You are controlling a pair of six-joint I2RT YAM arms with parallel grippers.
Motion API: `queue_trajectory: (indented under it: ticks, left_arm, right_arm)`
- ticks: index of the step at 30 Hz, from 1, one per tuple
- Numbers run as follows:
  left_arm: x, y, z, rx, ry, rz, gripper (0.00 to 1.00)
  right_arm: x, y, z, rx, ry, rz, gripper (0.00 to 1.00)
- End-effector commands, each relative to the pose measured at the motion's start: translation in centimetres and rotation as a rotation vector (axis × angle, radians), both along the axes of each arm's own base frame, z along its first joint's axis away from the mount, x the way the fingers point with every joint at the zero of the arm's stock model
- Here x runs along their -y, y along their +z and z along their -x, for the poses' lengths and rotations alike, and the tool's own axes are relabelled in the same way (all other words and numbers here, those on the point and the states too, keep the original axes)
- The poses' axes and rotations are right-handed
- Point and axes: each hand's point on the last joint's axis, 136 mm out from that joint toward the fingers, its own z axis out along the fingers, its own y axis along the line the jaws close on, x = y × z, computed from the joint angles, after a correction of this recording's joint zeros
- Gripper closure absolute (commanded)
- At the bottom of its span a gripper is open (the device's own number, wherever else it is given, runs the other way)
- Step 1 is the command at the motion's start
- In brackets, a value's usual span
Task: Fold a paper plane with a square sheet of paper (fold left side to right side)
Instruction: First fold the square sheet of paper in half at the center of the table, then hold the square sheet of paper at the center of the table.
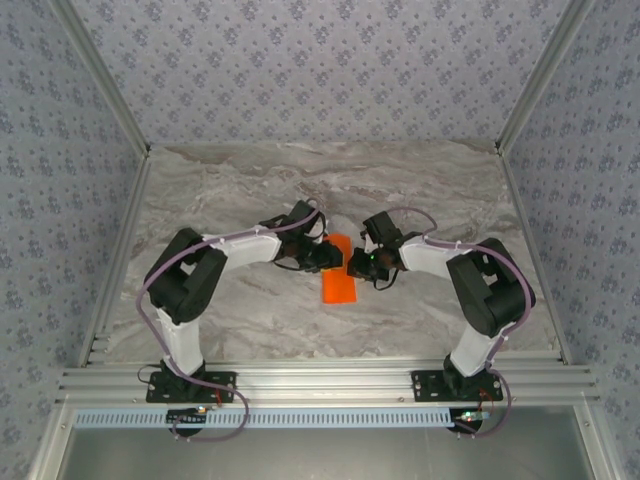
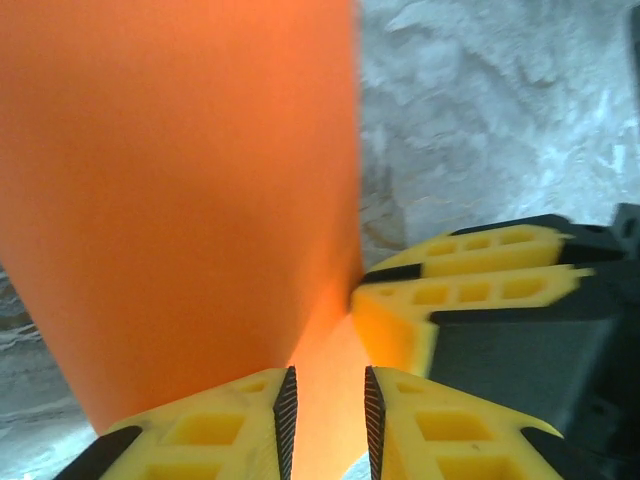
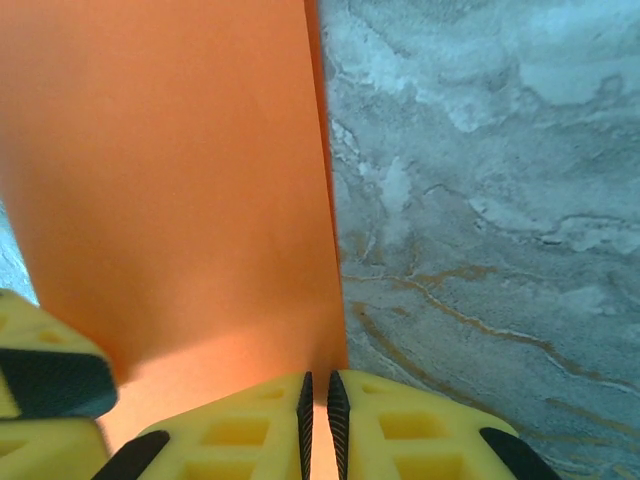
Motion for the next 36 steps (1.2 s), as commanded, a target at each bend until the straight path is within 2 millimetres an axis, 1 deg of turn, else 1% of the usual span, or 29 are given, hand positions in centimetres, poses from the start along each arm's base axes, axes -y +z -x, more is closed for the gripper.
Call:
queue_trajectory:
  ticks: [1, 6, 10, 15, 17, 19, 23, 25, 28, 30, 32, 36]
  left_arm:
    - [-1.4, -2.4, 0.4, -0.036, 0.02, -0.049, 0.75]
    - [-3.0, -3.6, 0.4, -0.049, 0.051, -0.084, 0.76]
    - [-4.4, -3.9, 0.4, -0.053, 0.071, -0.101, 0.76]
    - [-6.1, -3.3, 0.3, -0.045, 0.1, -0.103, 0.76]
    - [-6.6, -2.8, 0.2, -0.038, 0.103, -0.098, 0.76]
    - [-6.6, -2.0, -0.1, -0.024, 0.099, -0.083, 0.76]
    - [-5.3, 0.3, -0.7, 0.011, 0.082, -0.016, 0.76]
    - [-4.2, 1.4, -1.2, 0.03, 0.075, 0.034, 0.76]
    - [-2.4, 2.3, -1.6, 0.041, 0.053, 0.087, 0.76]
    - [-1.2, 2.1, -1.8, 0.041, 0.038, 0.09, 0.76]
    - [-0.7, 1.4, -2.0, 0.039, 0.035, 0.077, 0.76]
    - [-0.6, -0.5, -2.4, 0.021, 0.047, 0.035, 0.76]
  right_arm:
    - [2.0, -3.0, 2.3, -0.108, -0.002, 0.129, 0.82]
    - [2.3, -3.2, 2.5, -0.103, 0.033, 0.153, 0.82]
    - [2.4, -3.3, 2.6, -0.11, 0.04, 0.16, 0.82]
    - [2.5, -3.5, 2.8, -0.117, 0.043, 0.165, 0.82]
    - [2.4, -3.5, 2.7, -0.117, 0.043, 0.161, 0.82]
    - [2.3, -3.5, 2.7, -0.115, 0.046, 0.161, 0.82]
    - [2.2, -3.4, 2.8, -0.115, 0.048, 0.158, 0.82]
    - [2.2, -3.4, 2.7, -0.113, 0.049, 0.158, 0.82]
    - [2.1, -3.3, 2.7, -0.111, 0.049, 0.154, 0.82]
    - [2.0, -3.3, 2.7, -0.111, 0.049, 0.152, 0.82]
    - [1.9, -3.3, 2.7, -0.111, 0.051, 0.15, 0.82]
    - [1.7, -3.1, 2.7, -0.107, 0.054, 0.14, 0.82]
